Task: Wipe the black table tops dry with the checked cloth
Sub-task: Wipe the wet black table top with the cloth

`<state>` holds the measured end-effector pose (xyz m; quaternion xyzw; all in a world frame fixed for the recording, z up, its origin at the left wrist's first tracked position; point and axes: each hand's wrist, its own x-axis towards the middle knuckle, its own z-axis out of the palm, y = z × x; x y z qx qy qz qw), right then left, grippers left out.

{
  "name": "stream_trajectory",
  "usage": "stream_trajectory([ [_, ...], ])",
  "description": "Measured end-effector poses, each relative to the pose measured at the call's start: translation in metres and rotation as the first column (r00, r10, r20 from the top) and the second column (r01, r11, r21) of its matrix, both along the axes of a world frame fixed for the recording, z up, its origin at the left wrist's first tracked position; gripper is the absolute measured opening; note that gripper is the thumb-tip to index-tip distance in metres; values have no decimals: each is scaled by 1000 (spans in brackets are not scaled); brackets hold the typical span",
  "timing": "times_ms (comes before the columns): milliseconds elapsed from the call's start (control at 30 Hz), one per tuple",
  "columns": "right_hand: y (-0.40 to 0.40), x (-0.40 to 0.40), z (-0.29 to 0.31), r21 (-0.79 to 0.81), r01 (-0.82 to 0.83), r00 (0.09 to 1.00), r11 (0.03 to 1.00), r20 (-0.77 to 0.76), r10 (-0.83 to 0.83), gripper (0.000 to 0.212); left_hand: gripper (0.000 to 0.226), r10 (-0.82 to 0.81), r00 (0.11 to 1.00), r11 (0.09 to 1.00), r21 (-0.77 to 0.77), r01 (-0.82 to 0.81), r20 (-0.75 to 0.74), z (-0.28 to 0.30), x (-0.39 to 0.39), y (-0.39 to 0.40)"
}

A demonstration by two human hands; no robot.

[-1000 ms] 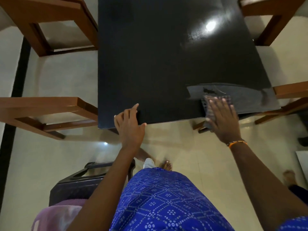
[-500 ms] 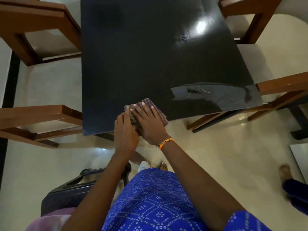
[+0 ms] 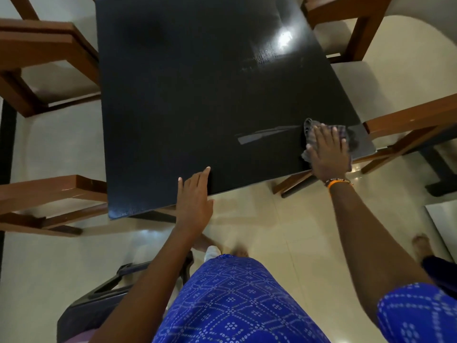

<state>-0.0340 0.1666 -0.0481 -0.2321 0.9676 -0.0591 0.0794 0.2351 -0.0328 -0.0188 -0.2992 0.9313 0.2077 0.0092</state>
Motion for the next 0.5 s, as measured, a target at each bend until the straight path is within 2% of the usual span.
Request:
stream_trajectory([
  [67,-25,21,0,-21,74,997,997,2,-74,60,78,21,1000,1000,13,-21,-18,-1,0,1],
  [100,-42,38,-1,-20,51,999,999,-1,-51,62,78,38,999,999,33,-37,-34,-2,-1,2],
  [200,-103,93,-1,-60,-192,981,980,28,194,62,82,85,993,992,99,-77,-81,-3,0,4],
  [300,-155,123,1,-61,-501,860,863,77,505,58,87,125,984,986,124,-109,-130,-4,-1,7],
  [367,-164,115,3,-60,-611,785,790,86,614,55,86,134,982,987,110,-119,-136,-3,-3,9],
  [433,-152,94,3,-44,-630,773,776,70,631,53,87,105,987,991,101,-93,-124,-2,-8,13],
  [500,-127,63,1,-21,-566,823,824,31,567,53,87,64,991,994,95,-53,-120,-1,-18,18],
])
